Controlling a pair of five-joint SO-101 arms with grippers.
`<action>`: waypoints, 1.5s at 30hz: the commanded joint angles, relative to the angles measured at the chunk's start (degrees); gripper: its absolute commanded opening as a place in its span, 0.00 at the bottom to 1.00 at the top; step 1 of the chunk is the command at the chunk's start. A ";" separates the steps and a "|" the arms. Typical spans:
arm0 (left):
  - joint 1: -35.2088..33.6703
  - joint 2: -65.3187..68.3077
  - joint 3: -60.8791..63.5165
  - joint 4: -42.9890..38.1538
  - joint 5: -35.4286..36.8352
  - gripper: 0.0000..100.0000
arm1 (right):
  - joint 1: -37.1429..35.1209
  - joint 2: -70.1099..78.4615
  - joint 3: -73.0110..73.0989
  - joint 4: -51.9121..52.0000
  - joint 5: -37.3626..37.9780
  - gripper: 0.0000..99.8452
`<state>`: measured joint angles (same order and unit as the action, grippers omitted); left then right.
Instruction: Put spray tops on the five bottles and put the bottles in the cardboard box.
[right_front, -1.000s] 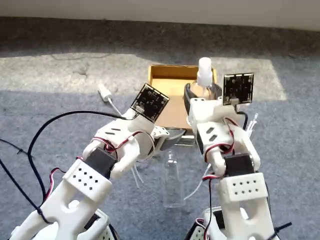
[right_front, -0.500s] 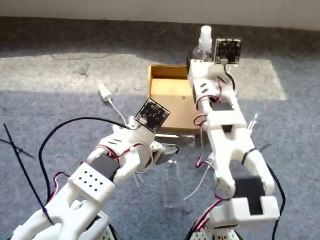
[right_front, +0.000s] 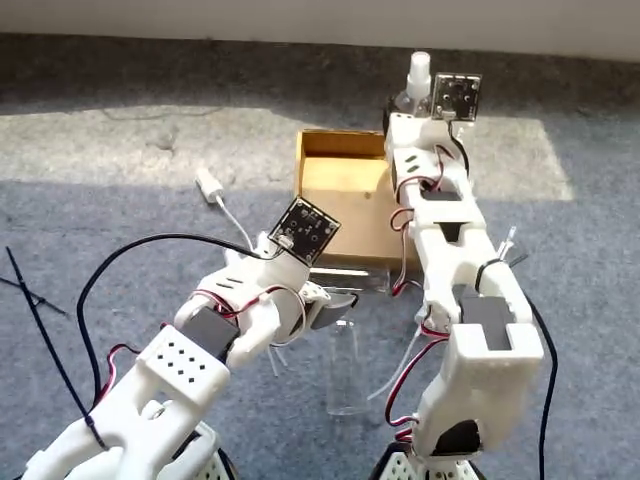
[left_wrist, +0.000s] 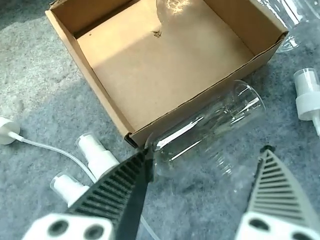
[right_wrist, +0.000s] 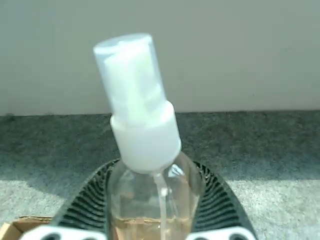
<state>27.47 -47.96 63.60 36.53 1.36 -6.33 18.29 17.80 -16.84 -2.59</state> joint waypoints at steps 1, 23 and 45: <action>0.92 -0.48 -0.40 -0.53 0.18 0.30 | 1.27 0.31 -3.47 -3.47 0.62 0.00; 0.92 -0.48 -0.40 -0.53 0.18 0.30 | 1.54 3.65 4.62 -16.75 4.57 0.00; 0.92 -0.48 -0.31 -0.53 0.18 0.30 | 1.10 3.74 4.79 -13.41 5.01 0.03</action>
<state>27.47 -47.96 63.60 36.53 1.36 -5.45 23.12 22.81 -30.37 1.71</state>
